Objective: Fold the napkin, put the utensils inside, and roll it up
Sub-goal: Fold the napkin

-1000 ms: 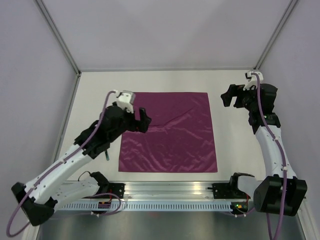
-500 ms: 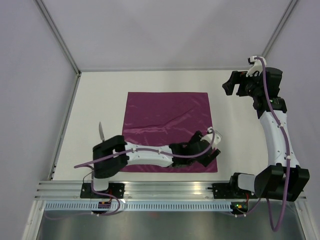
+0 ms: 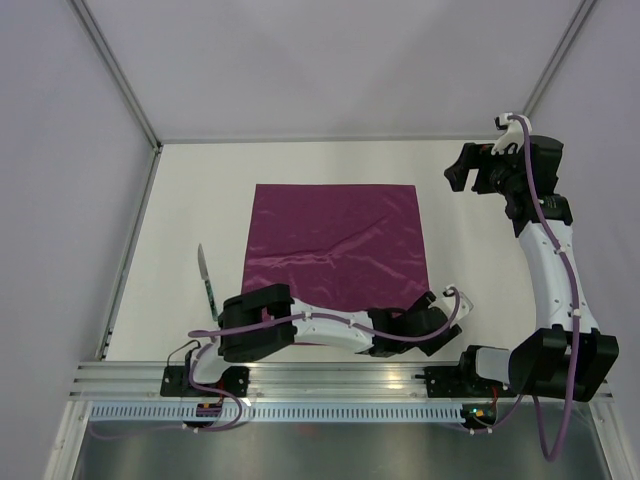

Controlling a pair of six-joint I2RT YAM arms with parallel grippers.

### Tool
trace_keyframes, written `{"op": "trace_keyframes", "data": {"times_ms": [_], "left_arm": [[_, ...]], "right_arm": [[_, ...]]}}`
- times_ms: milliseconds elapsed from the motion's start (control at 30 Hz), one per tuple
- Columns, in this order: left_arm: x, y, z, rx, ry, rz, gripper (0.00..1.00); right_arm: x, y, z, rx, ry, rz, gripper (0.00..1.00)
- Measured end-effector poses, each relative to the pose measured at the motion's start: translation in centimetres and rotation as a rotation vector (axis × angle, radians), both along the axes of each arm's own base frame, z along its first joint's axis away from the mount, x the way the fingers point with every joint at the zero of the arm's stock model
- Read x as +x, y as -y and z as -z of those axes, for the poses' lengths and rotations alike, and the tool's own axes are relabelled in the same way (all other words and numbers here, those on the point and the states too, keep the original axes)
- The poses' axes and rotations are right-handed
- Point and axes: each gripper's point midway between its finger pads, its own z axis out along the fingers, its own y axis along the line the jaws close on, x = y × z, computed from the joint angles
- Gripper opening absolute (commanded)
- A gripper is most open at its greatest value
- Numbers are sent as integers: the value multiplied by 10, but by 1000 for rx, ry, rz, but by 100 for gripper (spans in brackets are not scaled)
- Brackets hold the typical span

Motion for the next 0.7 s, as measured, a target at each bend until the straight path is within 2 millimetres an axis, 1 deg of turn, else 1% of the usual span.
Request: {"op": "trace_keyframes", "data": {"times_ms": [100, 233, 600, 700], "left_arm": [[-3, 4, 11, 13, -10, 14, 62], [-6, 2, 24, 39, -16, 20, 57], [-27, 6, 29, 46, -31, 70, 56], [-29, 6, 32, 51, -33, 73, 54]], "right_arm": [[0, 1, 1, -2, -1, 4, 97], [0, 2, 3, -5, -7, 13, 97], [-1, 4, 11, -12, -23, 21, 97], [-1, 5, 14, -14, -29, 21, 97]]}}
